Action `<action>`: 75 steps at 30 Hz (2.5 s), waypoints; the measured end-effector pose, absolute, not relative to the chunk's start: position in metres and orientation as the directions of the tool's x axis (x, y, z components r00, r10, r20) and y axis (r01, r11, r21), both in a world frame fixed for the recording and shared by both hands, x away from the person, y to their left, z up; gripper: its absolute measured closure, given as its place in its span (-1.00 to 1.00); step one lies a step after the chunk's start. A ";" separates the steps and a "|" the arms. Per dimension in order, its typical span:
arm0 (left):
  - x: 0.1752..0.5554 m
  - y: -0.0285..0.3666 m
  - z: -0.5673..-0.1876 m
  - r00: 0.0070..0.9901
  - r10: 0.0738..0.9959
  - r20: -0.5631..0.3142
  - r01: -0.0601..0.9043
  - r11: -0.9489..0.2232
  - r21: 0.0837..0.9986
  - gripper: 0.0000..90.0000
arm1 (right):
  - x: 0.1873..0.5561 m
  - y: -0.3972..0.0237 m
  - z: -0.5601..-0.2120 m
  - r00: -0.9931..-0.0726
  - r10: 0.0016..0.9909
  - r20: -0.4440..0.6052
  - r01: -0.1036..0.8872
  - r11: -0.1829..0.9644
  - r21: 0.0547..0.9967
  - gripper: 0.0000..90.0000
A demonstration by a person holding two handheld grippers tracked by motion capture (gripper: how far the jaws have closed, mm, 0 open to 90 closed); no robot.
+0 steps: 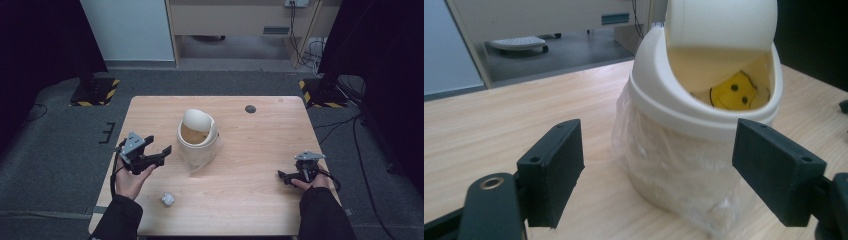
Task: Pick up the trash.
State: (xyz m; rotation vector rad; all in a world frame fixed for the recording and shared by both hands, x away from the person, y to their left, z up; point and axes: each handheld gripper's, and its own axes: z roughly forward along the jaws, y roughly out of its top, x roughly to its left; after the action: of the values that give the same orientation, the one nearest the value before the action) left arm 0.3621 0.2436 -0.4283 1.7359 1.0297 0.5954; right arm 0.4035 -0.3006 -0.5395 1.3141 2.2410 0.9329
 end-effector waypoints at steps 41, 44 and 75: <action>0.311 0.233 -0.500 0.686 0.721 -0.093 0.592 -0.480 0.648 -0.40 | 0.403 -0.300 -0.539 -0.493 0.870 0.011 0.619 0.342 0.707 -0.98; 0.310 0.231 -0.501 0.697 0.711 -0.092 0.595 -0.502 0.628 -0.33 | 0.403 -0.300 -0.540 -0.493 0.870 0.011 0.619 0.342 0.707 -0.98; 0.311 0.223 -0.500 0.712 0.700 -0.051 0.587 -0.553 0.592 0.39 | 0.403 -0.300 -0.539 -0.495 0.869 0.010 0.618 0.344 0.707 -0.98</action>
State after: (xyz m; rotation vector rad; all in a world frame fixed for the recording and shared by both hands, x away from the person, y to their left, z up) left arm 0.3113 0.2228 -0.4998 2.3284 0.9758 0.2538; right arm 0.4031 -0.2999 -0.5395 1.3110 2.2441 0.9373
